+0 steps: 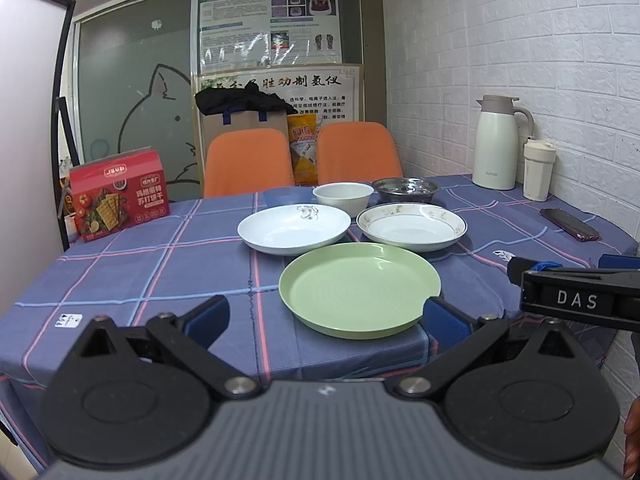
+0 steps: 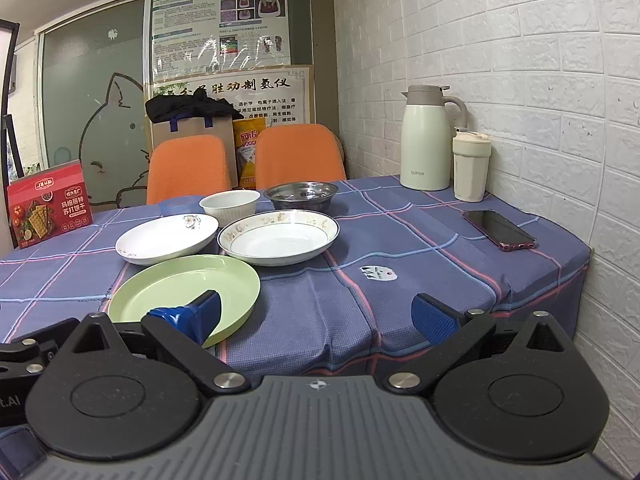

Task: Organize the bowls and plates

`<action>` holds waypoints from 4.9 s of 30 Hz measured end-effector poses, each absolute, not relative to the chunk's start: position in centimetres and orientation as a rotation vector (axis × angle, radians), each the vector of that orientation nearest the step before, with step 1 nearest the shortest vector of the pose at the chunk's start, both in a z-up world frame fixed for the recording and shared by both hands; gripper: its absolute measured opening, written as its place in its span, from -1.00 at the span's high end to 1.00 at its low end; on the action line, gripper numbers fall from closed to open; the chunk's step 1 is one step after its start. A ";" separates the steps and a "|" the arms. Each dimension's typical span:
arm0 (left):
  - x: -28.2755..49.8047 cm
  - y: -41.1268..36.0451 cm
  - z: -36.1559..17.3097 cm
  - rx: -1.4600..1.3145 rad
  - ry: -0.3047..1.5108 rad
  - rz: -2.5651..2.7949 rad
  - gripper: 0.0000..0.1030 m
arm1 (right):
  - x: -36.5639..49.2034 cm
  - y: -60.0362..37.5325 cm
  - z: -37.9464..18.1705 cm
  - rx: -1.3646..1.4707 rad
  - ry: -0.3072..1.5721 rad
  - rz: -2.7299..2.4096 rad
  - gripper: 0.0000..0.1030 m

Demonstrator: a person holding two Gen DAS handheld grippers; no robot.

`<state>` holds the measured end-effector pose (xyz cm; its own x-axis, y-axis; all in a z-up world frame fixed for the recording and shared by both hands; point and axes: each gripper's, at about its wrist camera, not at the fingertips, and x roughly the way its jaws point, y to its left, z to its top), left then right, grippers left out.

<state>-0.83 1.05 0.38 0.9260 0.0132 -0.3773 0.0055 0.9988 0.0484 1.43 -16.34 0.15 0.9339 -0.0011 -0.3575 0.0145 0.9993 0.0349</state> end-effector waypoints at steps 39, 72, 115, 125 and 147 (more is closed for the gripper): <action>8.5 2.7 -0.6 0.013 0.584 -0.024 -0.99 | 7.5 -17.0 -0.8 0.087 0.460 -0.003 -0.74; 22.3 8.5 -3.6 -0.119 0.912 -0.127 -0.99 | 18.0 -13.1 -4.4 -0.060 0.793 0.219 -0.74; 21.9 5.3 -3.5 0.006 0.954 -0.153 -0.67 | 16.6 -10.6 -5.3 -0.127 0.671 0.446 -0.67; 19.6 8.0 -1.6 -0.039 0.940 -0.105 -0.21 | 14.9 -7.3 -3.9 -0.099 0.669 0.491 -0.67; 19.6 15.6 -2.7 -0.134 0.943 0.009 -0.27 | 16.6 -0.7 -4.4 -0.160 0.707 0.598 -0.71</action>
<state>19.61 15.64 -2.68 0.5876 -0.0510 -0.8076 -0.0660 0.9917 -0.1106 16.60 -0.72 -4.45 0.6018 0.4612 -0.6521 -0.5663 0.8221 0.0588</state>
